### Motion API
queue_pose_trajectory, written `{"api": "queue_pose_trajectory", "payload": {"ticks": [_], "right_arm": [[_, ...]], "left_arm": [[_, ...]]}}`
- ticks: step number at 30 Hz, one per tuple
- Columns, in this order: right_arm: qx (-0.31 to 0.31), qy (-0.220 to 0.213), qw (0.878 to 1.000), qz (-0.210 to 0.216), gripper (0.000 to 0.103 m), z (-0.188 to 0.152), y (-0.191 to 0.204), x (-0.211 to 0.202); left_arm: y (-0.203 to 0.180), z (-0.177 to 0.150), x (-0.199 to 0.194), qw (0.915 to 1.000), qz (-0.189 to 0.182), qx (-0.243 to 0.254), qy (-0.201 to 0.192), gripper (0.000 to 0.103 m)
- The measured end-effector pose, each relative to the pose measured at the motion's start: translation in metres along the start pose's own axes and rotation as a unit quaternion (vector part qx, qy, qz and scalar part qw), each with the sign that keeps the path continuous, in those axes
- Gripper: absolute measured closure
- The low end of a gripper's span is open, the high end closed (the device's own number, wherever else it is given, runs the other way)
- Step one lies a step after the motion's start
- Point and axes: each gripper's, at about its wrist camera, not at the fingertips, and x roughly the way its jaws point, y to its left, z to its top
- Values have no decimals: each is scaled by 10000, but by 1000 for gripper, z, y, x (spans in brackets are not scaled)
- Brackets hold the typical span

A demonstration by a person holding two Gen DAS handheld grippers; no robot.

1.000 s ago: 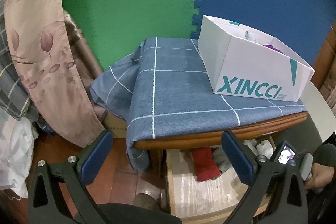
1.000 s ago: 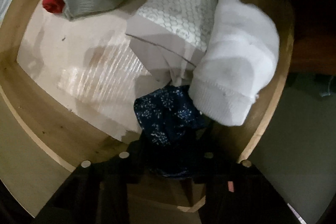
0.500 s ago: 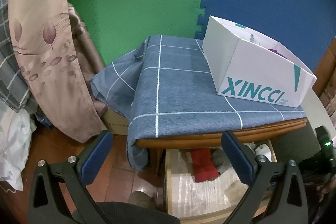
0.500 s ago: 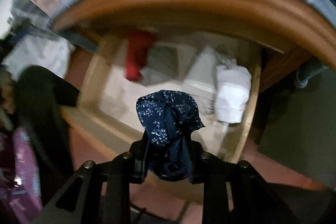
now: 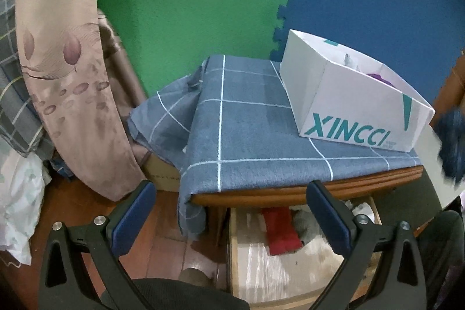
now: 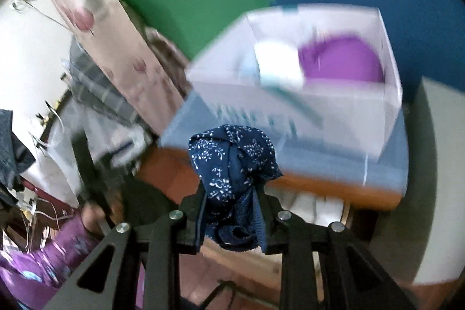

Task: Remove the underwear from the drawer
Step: 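Carry the navy underwear with the right gripper and release it into the shoebox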

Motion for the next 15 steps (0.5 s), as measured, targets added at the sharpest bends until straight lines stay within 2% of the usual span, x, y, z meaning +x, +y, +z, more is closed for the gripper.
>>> {"api": "queue_pose_trajectory", "payload": {"ticks": [3, 7, 10, 15], "right_arm": [[-64, -178, 9998, -87, 76, 40, 1, -9], [-114, -230, 9995, -166, 76, 95, -5, 0], [-206, -111, 9991, -350, 76, 137, -8, 25], [-417, 255, 9955, -809, 76, 185, -16, 83]], "left_arm": [[3, 1, 1, 9999, 54, -102, 37, 1], [8, 1, 1, 9995, -167, -268, 0, 1], [7, 1, 2, 9993, -272, -265, 49, 1], [-2, 0, 6, 9999, -73, -50, 141, 1]]}}
